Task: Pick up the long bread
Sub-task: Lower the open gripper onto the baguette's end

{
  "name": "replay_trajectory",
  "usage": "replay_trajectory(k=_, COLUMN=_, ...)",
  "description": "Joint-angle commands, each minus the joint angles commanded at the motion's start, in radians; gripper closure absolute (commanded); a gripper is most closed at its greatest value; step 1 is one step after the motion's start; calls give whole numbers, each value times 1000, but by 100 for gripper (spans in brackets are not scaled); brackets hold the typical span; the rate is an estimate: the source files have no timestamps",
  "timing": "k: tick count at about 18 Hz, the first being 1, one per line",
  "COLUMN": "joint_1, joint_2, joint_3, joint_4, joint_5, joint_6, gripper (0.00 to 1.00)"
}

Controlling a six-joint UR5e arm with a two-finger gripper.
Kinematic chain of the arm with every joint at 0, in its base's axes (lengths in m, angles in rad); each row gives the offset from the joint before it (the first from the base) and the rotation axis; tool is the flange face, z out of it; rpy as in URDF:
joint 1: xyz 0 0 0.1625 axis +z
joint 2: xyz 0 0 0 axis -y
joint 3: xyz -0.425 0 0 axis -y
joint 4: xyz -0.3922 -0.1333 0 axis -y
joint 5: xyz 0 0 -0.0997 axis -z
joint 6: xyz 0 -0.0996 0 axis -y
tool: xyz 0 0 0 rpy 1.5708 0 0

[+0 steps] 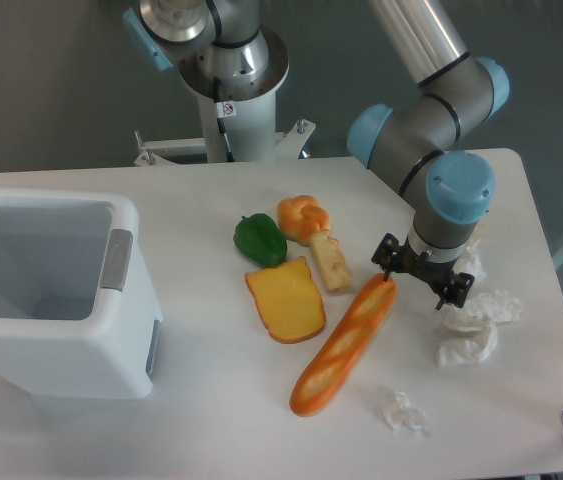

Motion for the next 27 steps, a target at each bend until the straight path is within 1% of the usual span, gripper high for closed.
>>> replay_trajectory(k=2, joint_1=-3, joint_2=-2, joint_3=-15, joint_4=2, joint_5=0, joint_6=2, gripper=0)
replay_trajectory(k=4, joint_1=-5, joint_2=0, joint_3=-34, joint_4=11, joint_5=0, joint_6=35, gripper=0)
replay_trajectory(k=6, joint_1=-2, joint_2=0, joint_3=-35, joint_4=9, joint_5=0, joint_6=73, gripper=0)
replay_trajectory(k=9, joint_1=3, joint_2=0, joint_3=-46, joint_4=9, joint_5=-3, joint_6=97, gripper=0)
replay_trajectory(k=16, joint_1=5, joint_2=3, joint_3=-81, joint_4=14, joint_5=-9, joint_6=100, gripper=0)
replay_trajectory(k=23, joint_1=2, joint_2=2, joint_3=-84, joint_4=18, joint_5=-17, joint_6=98, gripper=0)
replay_trajectory(k=27, joint_1=0, joint_2=-8, joint_3=-84, joint_4=32, joint_5=-15, joint_6=100, gripper=0)
